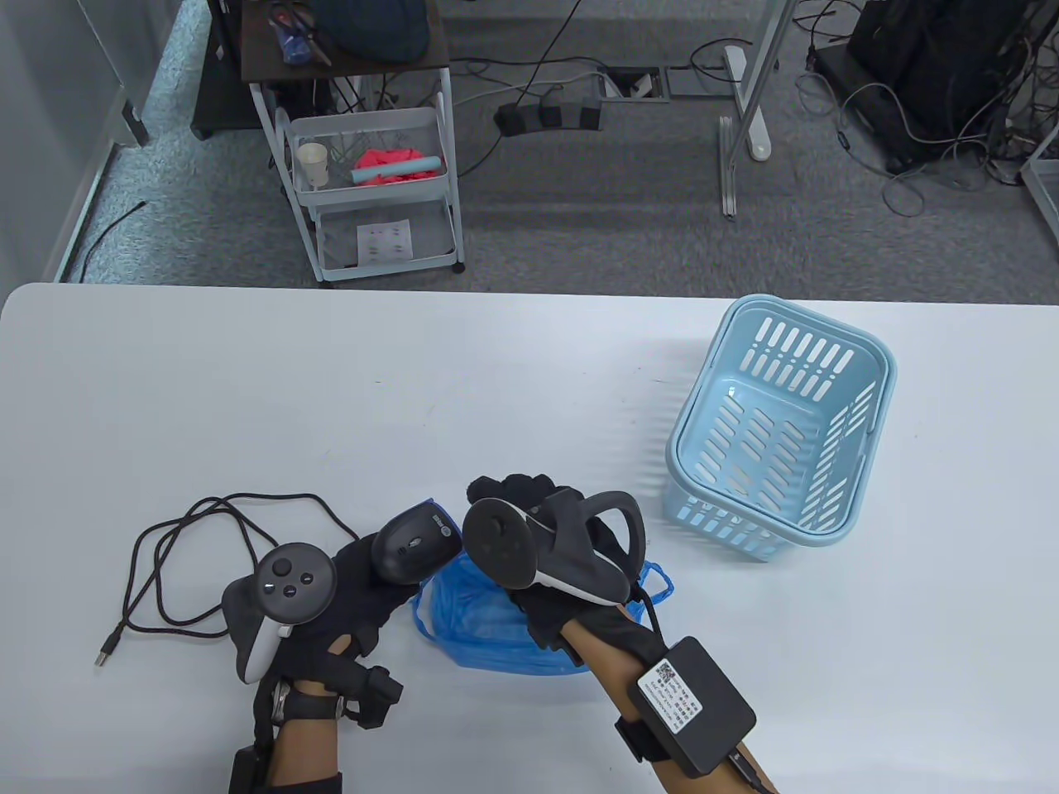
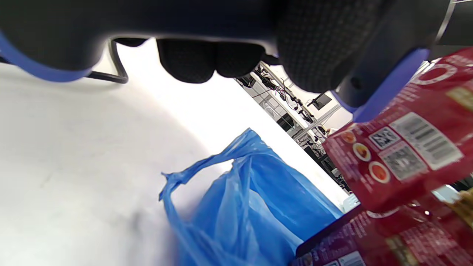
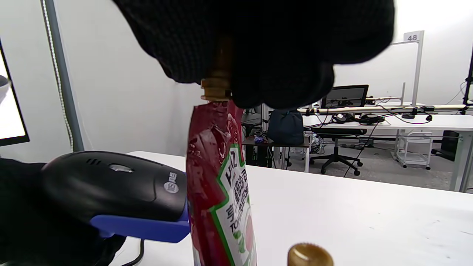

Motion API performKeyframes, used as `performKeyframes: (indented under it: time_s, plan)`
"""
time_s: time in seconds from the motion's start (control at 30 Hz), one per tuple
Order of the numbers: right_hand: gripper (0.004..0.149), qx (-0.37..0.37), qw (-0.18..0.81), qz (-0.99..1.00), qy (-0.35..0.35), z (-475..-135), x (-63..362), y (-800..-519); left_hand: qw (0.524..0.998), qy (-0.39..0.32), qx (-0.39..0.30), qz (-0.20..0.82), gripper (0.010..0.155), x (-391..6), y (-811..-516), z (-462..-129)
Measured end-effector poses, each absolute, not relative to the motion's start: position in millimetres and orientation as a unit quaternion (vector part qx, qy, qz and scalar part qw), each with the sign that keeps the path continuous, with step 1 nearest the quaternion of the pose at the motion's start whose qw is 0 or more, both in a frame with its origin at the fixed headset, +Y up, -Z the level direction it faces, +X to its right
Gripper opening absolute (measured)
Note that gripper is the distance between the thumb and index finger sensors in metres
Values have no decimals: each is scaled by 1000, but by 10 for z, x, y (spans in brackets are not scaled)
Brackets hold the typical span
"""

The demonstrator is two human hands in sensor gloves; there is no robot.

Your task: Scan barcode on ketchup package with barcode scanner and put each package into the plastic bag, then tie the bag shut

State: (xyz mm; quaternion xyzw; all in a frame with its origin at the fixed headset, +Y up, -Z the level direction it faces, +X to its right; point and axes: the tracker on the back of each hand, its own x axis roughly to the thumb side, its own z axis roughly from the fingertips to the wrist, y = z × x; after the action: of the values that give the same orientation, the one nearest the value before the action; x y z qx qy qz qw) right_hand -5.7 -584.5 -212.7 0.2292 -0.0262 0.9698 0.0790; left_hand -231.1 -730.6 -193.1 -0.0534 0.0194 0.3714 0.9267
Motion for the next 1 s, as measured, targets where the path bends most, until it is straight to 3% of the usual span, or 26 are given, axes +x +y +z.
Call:
performKeyframes:
  time_s: [0.5,1.0]
  plan:
    - [44,269,12,962,31,-1998,-303,-6128,926,34,-42,373,52,-2355,-7274,-1913]
    - [45,270,-80,959,37,-1965,-506,-6395,921,33,-37,386,52,-2385,-7250,-1907]
